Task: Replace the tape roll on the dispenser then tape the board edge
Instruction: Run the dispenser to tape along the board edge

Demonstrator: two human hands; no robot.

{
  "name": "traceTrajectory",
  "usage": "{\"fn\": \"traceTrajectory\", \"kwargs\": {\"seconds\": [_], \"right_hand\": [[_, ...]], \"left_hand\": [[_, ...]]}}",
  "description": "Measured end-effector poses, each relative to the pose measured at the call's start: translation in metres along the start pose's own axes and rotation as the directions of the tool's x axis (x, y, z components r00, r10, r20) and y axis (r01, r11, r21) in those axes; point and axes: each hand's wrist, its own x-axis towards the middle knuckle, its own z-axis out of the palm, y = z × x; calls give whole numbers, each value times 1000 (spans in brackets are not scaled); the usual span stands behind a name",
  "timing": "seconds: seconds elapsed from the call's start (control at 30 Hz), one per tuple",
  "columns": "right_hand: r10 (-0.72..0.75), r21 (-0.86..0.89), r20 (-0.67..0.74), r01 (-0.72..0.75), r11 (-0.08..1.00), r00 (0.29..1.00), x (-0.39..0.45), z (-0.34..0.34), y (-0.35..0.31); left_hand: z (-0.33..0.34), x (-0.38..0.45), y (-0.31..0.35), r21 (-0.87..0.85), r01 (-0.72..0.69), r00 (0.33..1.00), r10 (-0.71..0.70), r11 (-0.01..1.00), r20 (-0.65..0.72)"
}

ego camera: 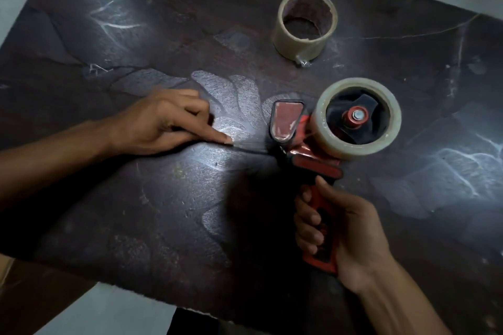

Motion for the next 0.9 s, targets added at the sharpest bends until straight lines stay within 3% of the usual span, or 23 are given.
{"fn": "traceTrajectory", "kwargs": {"seconds": [0.1,0.2,0.33,0.43,0.6,0.9], "right_hand": [[-38,-98,54,43,994,998,0,-5,5],[-85,-222,80,101,970,993,-2,-6,6],[-130,-336,17,128,933,991,-7,-2,7],[-222,-491,-102,146,859,970,-13,-1,10],[-419,-826,-41,205,525,907,-24,-9,21],[-474,-906,-81,134,402,877,-75,-62,42]], "left_hand": [[8,-6,-3,269,-211,978,202,940,59],[7,-6,-1,403,-301,953,253,864,169],[-3,-22,14,493,-253,948,110,833,300],[3,-36,31,575,-202,952,21,793,306],[6,-40,56,683,-101,950,-135,723,283],[7,-38,102,778,11,910,-329,628,253]]}}
